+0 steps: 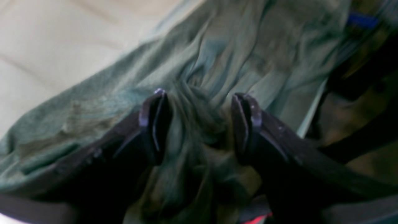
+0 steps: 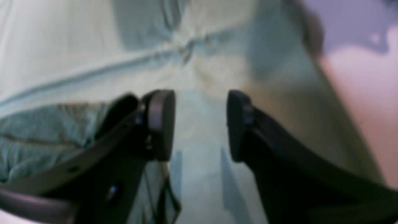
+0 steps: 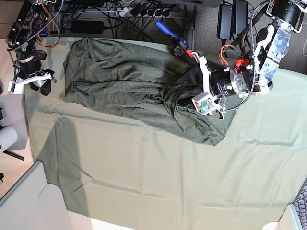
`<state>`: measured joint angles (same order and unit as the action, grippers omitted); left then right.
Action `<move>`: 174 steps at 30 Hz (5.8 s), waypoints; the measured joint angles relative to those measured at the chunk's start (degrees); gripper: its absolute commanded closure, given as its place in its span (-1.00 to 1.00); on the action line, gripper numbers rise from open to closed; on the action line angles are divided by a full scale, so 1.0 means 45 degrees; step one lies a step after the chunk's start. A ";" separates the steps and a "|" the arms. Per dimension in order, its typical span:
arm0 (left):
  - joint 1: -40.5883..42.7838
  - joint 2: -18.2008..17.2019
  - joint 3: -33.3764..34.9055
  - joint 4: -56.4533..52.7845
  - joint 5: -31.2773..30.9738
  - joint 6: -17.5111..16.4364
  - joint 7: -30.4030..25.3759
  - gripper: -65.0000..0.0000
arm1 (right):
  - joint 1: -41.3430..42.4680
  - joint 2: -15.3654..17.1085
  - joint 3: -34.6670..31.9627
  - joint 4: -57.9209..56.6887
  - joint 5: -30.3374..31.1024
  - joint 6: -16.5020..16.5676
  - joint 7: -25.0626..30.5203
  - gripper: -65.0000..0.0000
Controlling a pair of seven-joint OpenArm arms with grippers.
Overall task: Fold the T-shirt properly
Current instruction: 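Carry the hem end with the left gripper over toward the collar end, then release the left gripper and move the right gripper onto the folded bundle, then grasp the bundle's sides with both grippers and push them together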
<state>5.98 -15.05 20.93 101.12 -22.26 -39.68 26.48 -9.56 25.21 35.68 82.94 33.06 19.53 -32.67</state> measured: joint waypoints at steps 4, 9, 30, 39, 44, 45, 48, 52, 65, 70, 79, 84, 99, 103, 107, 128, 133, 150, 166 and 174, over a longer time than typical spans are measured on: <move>0.0005 0.0117 -0.0010 0.0078 -0.1651 0.0000 0.0748 -0.09 | -0.0034 0.0005 0.0000 0.0325 0.0583 0.0039 -0.0962 -0.29; 0.0000 0.0403 -0.0005 0.0724 -0.2662 0.0000 0.1345 -0.08 | -0.0068 0.0000 0.0000 0.0452 0.1724 0.0495 -0.2006 -0.29; 0.0010 -0.0452 -0.2735 0.1112 -0.3793 -0.0005 0.1982 -0.08 | -0.1647 -0.0053 -0.0787 0.0486 0.2098 0.0962 -0.1792 -0.29; 0.0015 -0.0860 -0.3803 0.1112 -0.3876 -0.0005 0.1982 -0.08 | -0.1574 -0.1234 -0.1209 0.0568 0.1787 0.1005 -0.0758 -0.29; 0.0078 -0.0855 -0.4289 0.1112 -0.3881 -0.0005 0.2069 -0.08 | -0.1574 -0.1477 -0.1209 0.0573 0.1783 0.1010 -0.0398 -0.26; 0.0117 -0.0855 -0.4367 0.1112 -0.3886 -0.0005 0.2064 -0.08 | -0.1574 -0.1481 -0.1209 0.0568 0.1690 0.1015 -0.0228 -0.15; 0.0204 -0.0976 -0.4376 0.1112 -0.3886 -0.0005 0.2123 -0.08 | -0.1506 -0.1496 -0.1209 0.0563 0.1355 0.1030 -0.0151 0.50; 0.0214 -0.1365 -0.4381 0.1112 -0.3886 -0.0005 0.2123 -0.08 | -0.1365 -0.1588 -0.1282 0.0520 0.0952 0.1039 0.0121 1.00; 0.0214 -0.2555 -0.4410 0.1112 -0.3589 -0.0005 0.2166 -0.08 | -0.1083 -0.0024 -0.1287 0.0355 -0.0792 0.1044 0.0699 1.00; 0.0214 -0.2550 -0.4449 0.1112 -0.3604 -0.0005 0.2166 -0.08 | -0.1083 0.0466 -0.1209 -0.0034 -0.0787 0.1049 0.0724 1.00; 0.0219 -0.2550 -0.4473 0.1112 -0.3225 -0.0010 0.2166 -0.08 | -0.1044 0.0345 -0.0719 0.0126 0.1370 0.1044 0.0243 1.00; 0.0447 -0.2841 -0.5231 0.1112 -0.3196 -0.0024 0.2200 -0.08 | -0.0874 -0.1496 -0.0685 0.2880 0.1923 0.1039 -0.0525 1.00; 0.0573 -0.4517 -0.6309 0.1112 -0.3871 -0.0005 0.2157 -0.08 | -0.0680 -0.6897 -0.5736 0.5697 0.0267 0.1088 -0.0223 1.00; 0.0583 -0.4493 -0.6309 0.1112 -0.3866 -0.0010 0.2161 -0.08 | -0.0321 -0.7475 -0.7145 0.5702 -0.1064 0.1083 0.0466 1.00; 0.0588 -0.4488 -0.6309 0.1112 -0.3891 -0.0010 0.2161 -0.08 | -0.0262 -0.7465 -0.8296 0.5561 -0.2064 0.1088 0.0787 1.00; 0.0583 -0.4488 -0.6309 0.1112 -0.4036 -0.0010 0.2220 -0.08 | 0.1073 -0.7441 -1.0792 0.3084 -0.3215 0.1083 0.1875 1.00; 0.0583 -0.4488 -0.6309 0.1112 -0.4323 -0.0010 0.2312 -0.08 | 0.1180 -0.7436 -1.1060 0.2365 -0.3196 0.1083 0.1875 0.08; 0.2574 -0.4711 -0.6212 0.3342 -0.5173 0.0044 0.2667 0.90 | 0.2399 -0.7441 -1.0579 0.3390 -0.4979 0.1093 0.2720 0.57; 0.2263 -0.3415 -0.1020 0.2025 -0.0199 -0.0029 0.1122 1.00 | 0.4682 -0.5406 -0.6475 -0.0758 -0.5824 0.1088 0.3002 1.00; 0.1525 -0.3036 -0.0903 -0.0194 0.0306 -0.0010 0.0180 1.00 | 0.5353 -0.4964 -0.6761 -0.2477 -0.5838 0.1088 0.3303 1.00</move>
<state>12.84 -28.71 16.86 100.25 -20.88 -39.72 27.29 14.52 2.87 5.26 71.79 6.79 24.43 -17.80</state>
